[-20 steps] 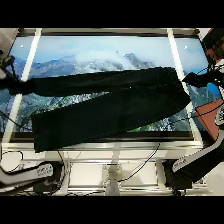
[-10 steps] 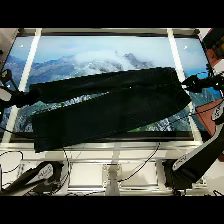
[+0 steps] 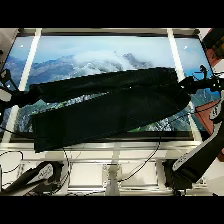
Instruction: Fold the clothes and pants, and hang the long-sleeved shirts on hangers.
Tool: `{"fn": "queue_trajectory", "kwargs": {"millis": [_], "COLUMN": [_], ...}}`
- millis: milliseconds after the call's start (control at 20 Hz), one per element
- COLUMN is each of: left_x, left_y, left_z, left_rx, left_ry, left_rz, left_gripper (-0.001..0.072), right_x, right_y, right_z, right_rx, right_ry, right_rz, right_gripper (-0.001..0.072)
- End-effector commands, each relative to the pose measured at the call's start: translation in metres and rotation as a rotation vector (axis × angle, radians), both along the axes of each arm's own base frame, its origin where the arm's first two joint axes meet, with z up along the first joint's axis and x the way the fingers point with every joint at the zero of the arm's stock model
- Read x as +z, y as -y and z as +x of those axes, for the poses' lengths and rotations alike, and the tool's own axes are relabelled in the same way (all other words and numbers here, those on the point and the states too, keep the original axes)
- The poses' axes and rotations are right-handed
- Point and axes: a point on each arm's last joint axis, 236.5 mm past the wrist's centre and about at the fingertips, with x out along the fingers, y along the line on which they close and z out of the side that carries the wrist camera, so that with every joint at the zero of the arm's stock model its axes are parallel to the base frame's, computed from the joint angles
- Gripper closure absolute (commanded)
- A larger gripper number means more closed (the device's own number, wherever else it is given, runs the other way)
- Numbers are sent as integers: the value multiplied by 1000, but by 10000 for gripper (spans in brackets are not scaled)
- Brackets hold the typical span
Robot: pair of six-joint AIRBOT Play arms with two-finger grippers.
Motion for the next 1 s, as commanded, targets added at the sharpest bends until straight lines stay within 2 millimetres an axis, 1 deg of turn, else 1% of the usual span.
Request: {"fn": "queue_trajectory", "kwargs": {"millis": [0, 200, 300, 400, 450, 500, 550, 650, 700, 750, 800, 900, 950], "left_x": [1, 1, 1, 1, 1, 1, 1, 1, 1, 1, 1, 1, 1], "left_y": [0, 0, 0, 0, 0, 1, 1, 1, 1, 1, 1, 0, 0], "left_z": [1, 1, 1, 1, 1, 1, 1, 1, 1, 1, 1, 1, 1], "left_rx": [0, 0, 0, 0, 0, 0, 1, 0, 0, 0, 0, 0, 0], "left_ry": [3, 3, 3, 3, 3, 4, 4, 3, 4, 4, 4, 4, 4], "left_rz": [-2, -2, -2, -2, -2, -2, -3, -2, -2, -2, -2, -2, -1], "left_gripper": [678, 678, 678, 678, 678, 678, 678, 678, 678, 678, 678, 677, 678], "right_x": [21, 37, 40, 37, 32, 21, 8, -22, -35, -43, -46, -41, -34], "right_y": [-16, -23, -26, -28, -27, -24, -19, -4, 2, 3, -4, -27, -39], "right_z": [4, 12, 10, 7, 9, 13, 16, 22, 23, 21, 19, 21, 24], "right_rx": [36, 33, 44, 56, 55, 44, 39, 39, 36, 36, 61, 87, 96], "right_ry": [73, 135, 135, 118, 113, 103, 88, 54, 23, -14, -35, -33, -11], "right_rz": [97, 157, 172, 164, 141, 84, 16, -166, -243, -290, -306, -251, -206], "right_gripper": [118, 118, 119, 109, 94, 73, 17, 16, 24, 25, 53, 162, 245]}}
